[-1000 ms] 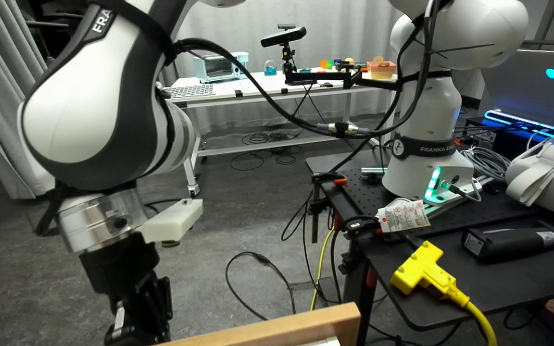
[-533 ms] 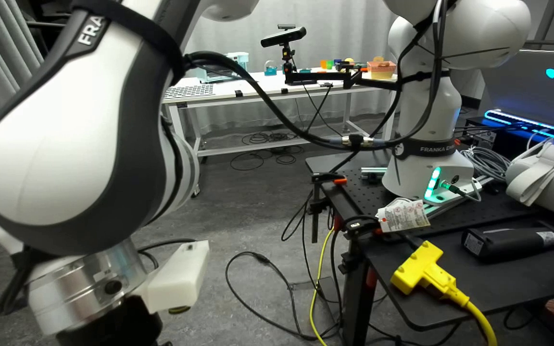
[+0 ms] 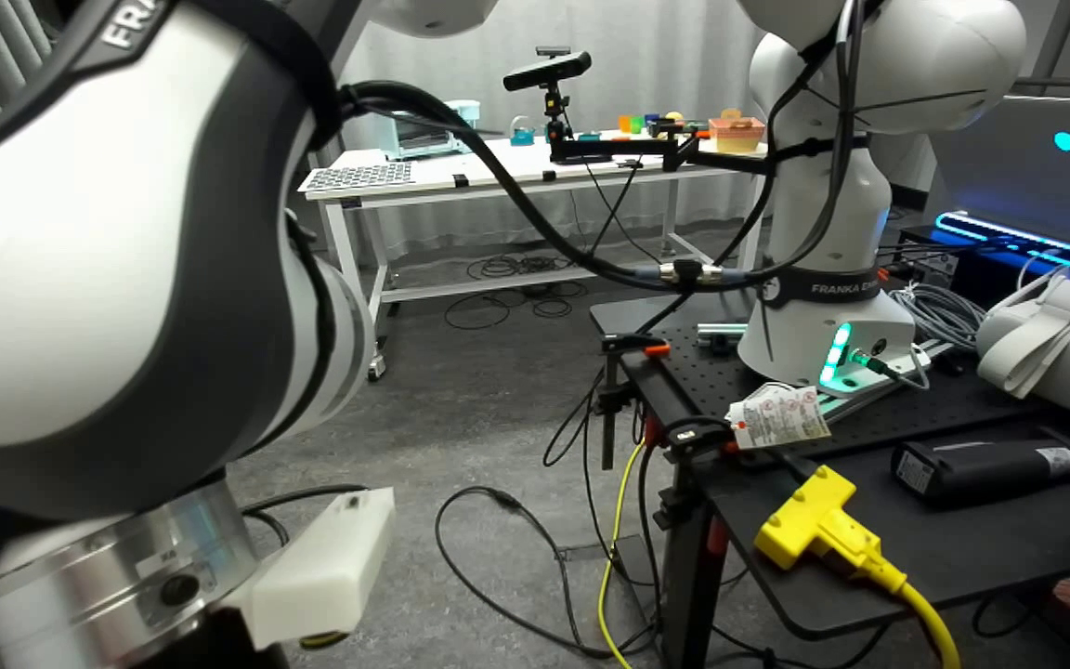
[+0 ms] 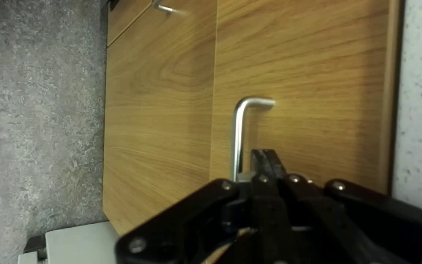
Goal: Close the right drawer
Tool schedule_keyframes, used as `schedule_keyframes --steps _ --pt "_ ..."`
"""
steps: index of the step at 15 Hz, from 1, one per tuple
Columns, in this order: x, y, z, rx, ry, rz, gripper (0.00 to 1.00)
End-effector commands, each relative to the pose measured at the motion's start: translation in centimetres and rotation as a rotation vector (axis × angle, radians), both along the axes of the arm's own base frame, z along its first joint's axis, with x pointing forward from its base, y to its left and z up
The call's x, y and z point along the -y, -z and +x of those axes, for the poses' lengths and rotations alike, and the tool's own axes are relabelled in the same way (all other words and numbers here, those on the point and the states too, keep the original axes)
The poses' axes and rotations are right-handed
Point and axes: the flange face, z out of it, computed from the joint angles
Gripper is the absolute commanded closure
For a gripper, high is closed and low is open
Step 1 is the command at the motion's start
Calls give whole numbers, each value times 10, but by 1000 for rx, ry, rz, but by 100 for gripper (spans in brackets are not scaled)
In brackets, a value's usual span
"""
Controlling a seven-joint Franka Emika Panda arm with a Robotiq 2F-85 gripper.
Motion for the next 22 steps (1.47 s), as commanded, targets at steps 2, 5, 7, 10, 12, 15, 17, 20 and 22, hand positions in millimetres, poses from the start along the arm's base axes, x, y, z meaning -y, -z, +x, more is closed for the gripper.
schedule_keyframes --steps 2,5,7,10,12,15,17,20,22 --pt "-11 -30 11 7 8 71 100" --pt "-4 -53 11 47 -19 36 100" --pt "0 -74 8 62 -51 15 100" --pt "12 -112 -1 75 -122 -27 100" --pt "23 -137 -6 88 -182 -54 100" --pt "37 -174 -13 154 -275 -94 100" --pt "42 -198 -17 238 -338 -125 100" --pt "49 -224 -20 372 -388 -129 100" --pt "50 -235 -20 457 -386 -102 100"
